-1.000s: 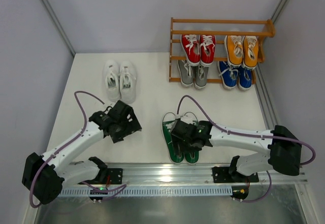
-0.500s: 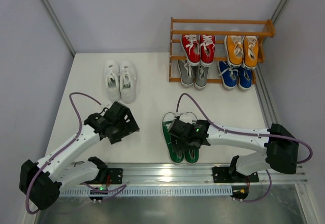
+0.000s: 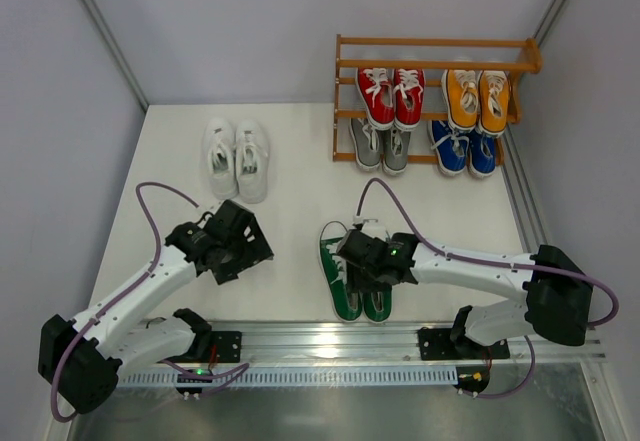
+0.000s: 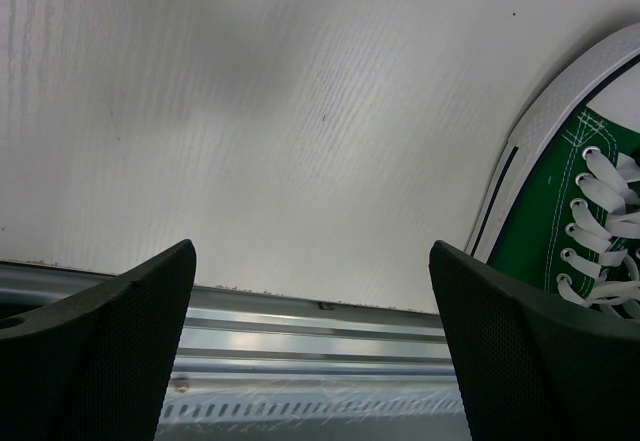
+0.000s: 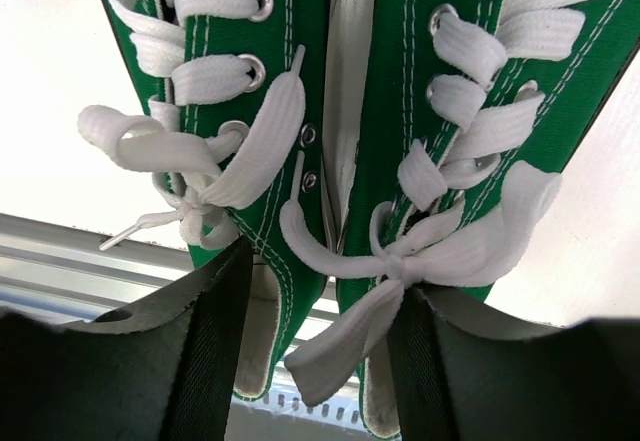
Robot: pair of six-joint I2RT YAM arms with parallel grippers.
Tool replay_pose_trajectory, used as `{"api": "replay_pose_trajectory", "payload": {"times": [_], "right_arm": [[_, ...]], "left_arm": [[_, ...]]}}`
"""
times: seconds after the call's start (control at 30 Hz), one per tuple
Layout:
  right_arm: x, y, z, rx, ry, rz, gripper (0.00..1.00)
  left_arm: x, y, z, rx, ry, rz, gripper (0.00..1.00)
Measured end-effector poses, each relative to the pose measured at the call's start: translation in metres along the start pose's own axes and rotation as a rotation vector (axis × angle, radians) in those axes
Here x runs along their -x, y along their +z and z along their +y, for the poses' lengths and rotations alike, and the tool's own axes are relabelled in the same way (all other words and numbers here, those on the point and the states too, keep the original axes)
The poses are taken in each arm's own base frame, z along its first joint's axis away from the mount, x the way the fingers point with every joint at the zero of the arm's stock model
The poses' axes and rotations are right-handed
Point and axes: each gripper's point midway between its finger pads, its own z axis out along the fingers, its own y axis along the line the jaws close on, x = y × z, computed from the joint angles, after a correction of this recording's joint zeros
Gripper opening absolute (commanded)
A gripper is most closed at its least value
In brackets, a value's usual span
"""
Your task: Place and organize the shoes onto the shoe shelf
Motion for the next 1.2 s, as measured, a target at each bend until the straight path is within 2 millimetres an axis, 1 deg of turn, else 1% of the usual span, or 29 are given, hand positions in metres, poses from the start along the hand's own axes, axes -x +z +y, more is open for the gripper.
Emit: {"api": "replay_pose_trajectory", "payload": {"times": [0.07,0.1,0.4,0.43,0.47,0.5,0.6,0.7,0.8,0.83,0.9,0.97,1.0,1.17,1.2], "right_arm": [[-0.001,0.001,-0.002,-0.004,0.000,0.000,0.46],[-0.001,0.002,-0.002,-0.004,0.000,0.001,0.45],[-0.004,0.010,-0.005,-0.005,0.001,0.012,0.45],[-0.005,0.012,-0.005,-0.005,-0.001,0.015,0.47],[-0.006,0.014,-0.006,-0.008,-0.001,0.018,0.51],[-0.007,0.017,-0.007,-0.011,-0.003,0.022,0.59],[-0.007,0.024,-0.003,-0.009,-0.013,0.032,0.69],[-0.006,0.030,-0.001,-0.022,-0.031,0.046,0.69],[-0.001,0.031,-0.002,-0.042,-0.048,0.048,0.63],[0.002,0.031,-0.002,-0.049,-0.050,0.045,0.51],[0.011,0.032,-0.004,-0.063,-0.060,0.028,0.37],[0.017,0.032,-0.005,-0.069,-0.057,0.015,0.14],[0.020,0.032,-0.006,-0.069,-0.058,0.011,0.10],[0.022,0.033,-0.011,-0.079,-0.067,0.014,0.09],[0.022,0.033,-0.011,-0.077,-0.070,0.014,0.04]], "left_arm": [[0.000,0.000,0.001,0.004,0.001,0.002,0.95],[0.000,-0.001,0.001,0.004,0.001,0.002,0.96],[0.000,-0.001,0.001,0.008,0.003,0.004,0.96],[0.000,0.000,0.002,0.009,0.004,0.004,0.95],[0.000,0.000,0.002,0.010,0.005,0.005,0.96],[-0.001,0.000,0.002,0.011,0.006,0.006,0.96],[-0.001,0.001,0.002,0.013,0.012,0.007,0.95],[0.000,0.001,0.003,0.014,0.019,0.006,0.95],[0.001,0.001,0.003,0.017,0.016,0.005,0.95],[0.001,0.001,0.004,0.019,0.014,0.005,0.95],[0.002,0.002,0.004,0.020,0.013,0.004,0.95],[0.003,0.002,0.004,0.022,0.010,0.004,0.95],[0.004,0.002,0.004,0.023,0.010,0.003,0.95],[0.006,0.006,0.003,0.030,0.012,0.006,0.95],[0.006,0.007,0.003,0.033,0.013,0.007,0.95]]}}
